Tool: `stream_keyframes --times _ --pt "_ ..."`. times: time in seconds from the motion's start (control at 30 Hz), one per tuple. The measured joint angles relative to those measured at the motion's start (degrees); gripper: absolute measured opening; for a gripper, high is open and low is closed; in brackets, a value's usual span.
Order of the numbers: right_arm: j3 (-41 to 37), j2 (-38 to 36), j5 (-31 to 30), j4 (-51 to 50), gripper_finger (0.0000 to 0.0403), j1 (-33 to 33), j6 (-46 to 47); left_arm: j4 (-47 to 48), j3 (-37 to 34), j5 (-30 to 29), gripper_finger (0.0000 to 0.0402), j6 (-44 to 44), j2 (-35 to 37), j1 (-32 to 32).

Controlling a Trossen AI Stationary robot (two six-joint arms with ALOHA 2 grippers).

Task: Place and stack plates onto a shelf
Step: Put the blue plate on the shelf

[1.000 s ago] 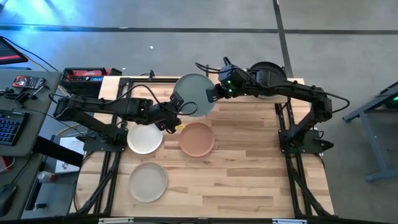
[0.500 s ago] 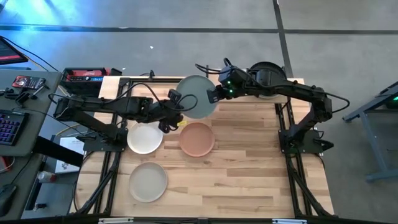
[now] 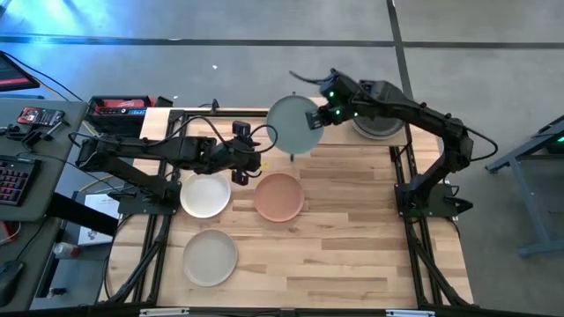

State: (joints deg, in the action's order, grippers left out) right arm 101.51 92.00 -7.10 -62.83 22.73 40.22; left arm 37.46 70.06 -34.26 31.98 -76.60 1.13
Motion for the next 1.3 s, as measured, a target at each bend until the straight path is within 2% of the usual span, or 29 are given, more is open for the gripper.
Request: stream_keyframes --times 0.23,0.57,0.7,0.9,1.3 --pt "0.0 -0.19 4.91 -0.17 0.0002 9.11 -8.52 -1.41 0.02 0.06 0.0117 -1.25 0.0 -0.06" --pt "0.0 -0.19 16.55 -2.62 0.0002 22.56 -19.77 -1.32 0.02 1.24 0.0117 -10.53 0.0 -2.43" --pt "0.0 -0.19 18.14 -3.55 0.0002 26.5 -24.6 -1.33 0.02 2.17 0.0117 -10.9 0.0 -3.69" --pt "0.0 1.55 20.47 -5.14 0.0002 29.44 -31.49 -1.39 0.02 2.2 0.0117 -10.96 0.0 -5.91" --pt "0.0 5.57 21.25 -6.7 0.0002 29.41 -34.29 -1.38 0.02 2.16 0.0117 -13.54 0.0 -9.95"
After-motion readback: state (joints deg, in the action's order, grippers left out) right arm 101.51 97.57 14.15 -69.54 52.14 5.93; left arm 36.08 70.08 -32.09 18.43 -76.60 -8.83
